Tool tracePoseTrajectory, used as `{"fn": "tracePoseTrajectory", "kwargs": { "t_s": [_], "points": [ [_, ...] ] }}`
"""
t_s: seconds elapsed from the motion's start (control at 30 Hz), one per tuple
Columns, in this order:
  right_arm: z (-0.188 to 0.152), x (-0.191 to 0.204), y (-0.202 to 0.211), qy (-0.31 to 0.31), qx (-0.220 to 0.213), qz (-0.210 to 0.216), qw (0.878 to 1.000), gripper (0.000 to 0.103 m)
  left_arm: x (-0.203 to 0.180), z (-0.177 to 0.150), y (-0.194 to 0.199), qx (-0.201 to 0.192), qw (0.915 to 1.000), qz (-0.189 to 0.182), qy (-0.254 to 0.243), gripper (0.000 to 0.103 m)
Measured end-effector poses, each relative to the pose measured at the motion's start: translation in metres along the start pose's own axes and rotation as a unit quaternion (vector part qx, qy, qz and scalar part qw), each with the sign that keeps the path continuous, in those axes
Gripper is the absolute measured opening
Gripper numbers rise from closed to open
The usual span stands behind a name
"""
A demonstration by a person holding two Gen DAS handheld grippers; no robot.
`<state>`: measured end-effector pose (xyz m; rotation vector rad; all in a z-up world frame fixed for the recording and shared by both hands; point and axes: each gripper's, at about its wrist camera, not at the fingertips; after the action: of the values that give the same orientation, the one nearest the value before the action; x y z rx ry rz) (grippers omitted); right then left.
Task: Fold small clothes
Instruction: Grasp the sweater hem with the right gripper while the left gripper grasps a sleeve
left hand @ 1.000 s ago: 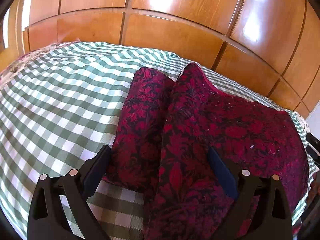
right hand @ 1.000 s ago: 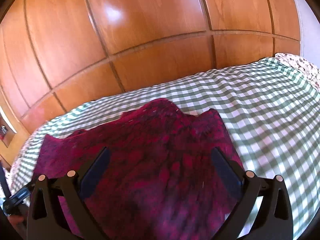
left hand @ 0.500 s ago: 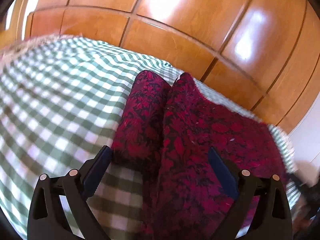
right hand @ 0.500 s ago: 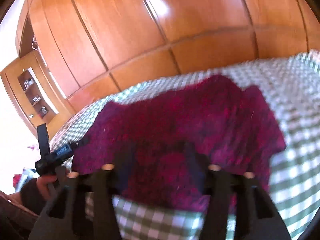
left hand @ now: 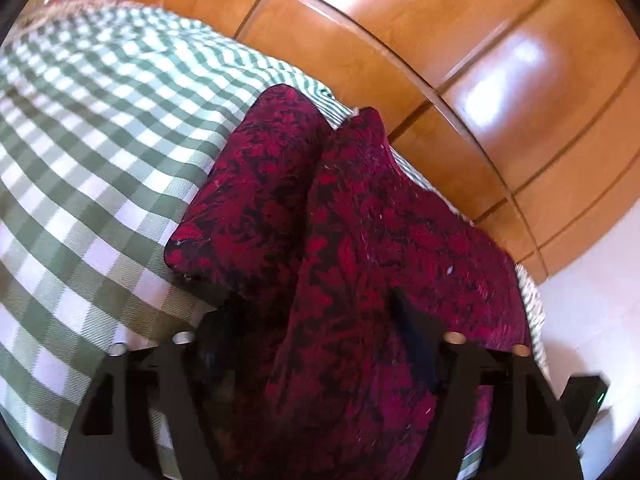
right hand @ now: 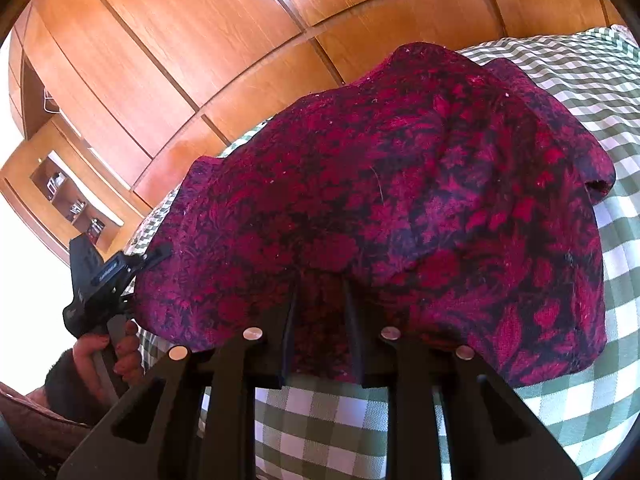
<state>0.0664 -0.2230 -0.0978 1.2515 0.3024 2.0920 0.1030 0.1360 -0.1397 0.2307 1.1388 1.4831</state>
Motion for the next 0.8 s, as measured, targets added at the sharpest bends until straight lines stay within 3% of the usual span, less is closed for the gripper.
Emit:
{"fn": "tracePoseTrajectory", "kwargs": {
  "t_s": [0.07, 0.27, 0.4, 0.57, 0.8],
  "points": [
    [-0.003, -0.001, 0.004, 0.000, -0.002, 0.001, 1.000, 0.021, 0.004, 0.004, -0.002, 0.005, 0.9999, -0.008, 0.014, 0.044],
    [-0.009, -0.002, 0.005, -0.002, -0.007, 0.005, 1.000, 0.021, -0.017, 0.009, 0.018, -0.026, 0.9995, 0.002, -0.014, 0.030],
    [-0.011, -0.004, 0.009, -0.006, -0.010, 0.010, 1.000, 0.021, -0.040, 0.017, 0.045, -0.076, 0.9964, -0.004, -0.037, 0.027],
    [-0.011, -0.007, 0.011, -0.018, -0.014, 0.019, 1.000, 0.021, -0.094, 0.019, 0.077, -0.135, 0.9836, -0.026, -0.117, 0.027],
    [-0.012, -0.012, 0.016, -0.037, -0.017, 0.032, 0.999, 0.022, -0.154, 0.014, 0.091, -0.165, 0.9644, -0.053, -0.199, 0.026]
  ]
}}
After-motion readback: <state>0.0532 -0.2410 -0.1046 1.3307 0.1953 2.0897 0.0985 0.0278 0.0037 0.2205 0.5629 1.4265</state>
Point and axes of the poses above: each gripper's, at about its wrist camera, not at the fingertips, and y roughly against the way its jaws point, x to its left, z to its top, and after that the axes turned 13 degrees about z, right-handed
